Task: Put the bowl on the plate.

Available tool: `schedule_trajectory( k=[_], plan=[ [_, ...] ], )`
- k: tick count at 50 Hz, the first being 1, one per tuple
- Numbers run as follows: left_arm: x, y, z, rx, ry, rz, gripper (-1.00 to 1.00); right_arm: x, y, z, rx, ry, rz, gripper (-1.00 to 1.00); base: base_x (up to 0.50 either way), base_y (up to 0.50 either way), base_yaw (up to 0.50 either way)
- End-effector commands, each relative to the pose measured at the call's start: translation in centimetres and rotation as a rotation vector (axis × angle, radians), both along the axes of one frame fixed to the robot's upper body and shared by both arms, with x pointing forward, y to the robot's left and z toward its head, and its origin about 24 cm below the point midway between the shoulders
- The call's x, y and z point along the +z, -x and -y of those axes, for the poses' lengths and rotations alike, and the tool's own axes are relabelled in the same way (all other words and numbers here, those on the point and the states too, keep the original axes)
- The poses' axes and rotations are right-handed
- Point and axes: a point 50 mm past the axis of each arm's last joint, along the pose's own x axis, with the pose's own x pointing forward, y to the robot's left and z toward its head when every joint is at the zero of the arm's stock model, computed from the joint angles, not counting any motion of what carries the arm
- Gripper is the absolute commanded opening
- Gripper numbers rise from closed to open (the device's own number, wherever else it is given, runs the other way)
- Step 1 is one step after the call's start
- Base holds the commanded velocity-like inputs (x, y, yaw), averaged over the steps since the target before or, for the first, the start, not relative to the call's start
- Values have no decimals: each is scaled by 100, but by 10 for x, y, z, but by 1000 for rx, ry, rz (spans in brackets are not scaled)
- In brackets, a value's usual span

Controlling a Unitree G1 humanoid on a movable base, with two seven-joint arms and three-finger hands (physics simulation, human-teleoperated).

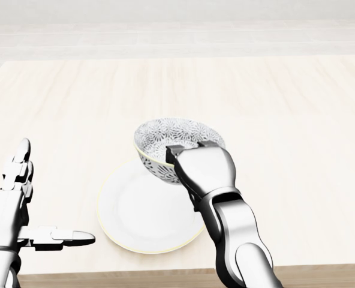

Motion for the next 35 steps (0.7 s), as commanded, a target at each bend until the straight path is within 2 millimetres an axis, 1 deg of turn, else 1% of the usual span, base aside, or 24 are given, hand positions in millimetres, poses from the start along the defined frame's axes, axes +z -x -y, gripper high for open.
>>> schedule_trajectory(
  k=[1,3,4,18,26,35],
  plan=[
    [2,1,-2,2,1,6,100,2,6,-9,23,-47,49,-67,0,0,0],
    [2,1,-2,3,3,7,100,1,9,-10,25,-48,49,-67,0,0,0],
    [2,0,-3,3,2,6,100,-1,10,-11,28,-47,44,-63,0,0,0],
    [1,-1,-3,7,4,4,100,-8,20,-16,39,-51,42,-62,0,0,0],
    [2,0,-4,8,4,8,100,-10,22,-20,47,-66,37,-69,0,0,0],
    [1,-1,-4,12,3,2,100,-15,21,-21,47,-70,27,-71,0,0,0]
  ],
)
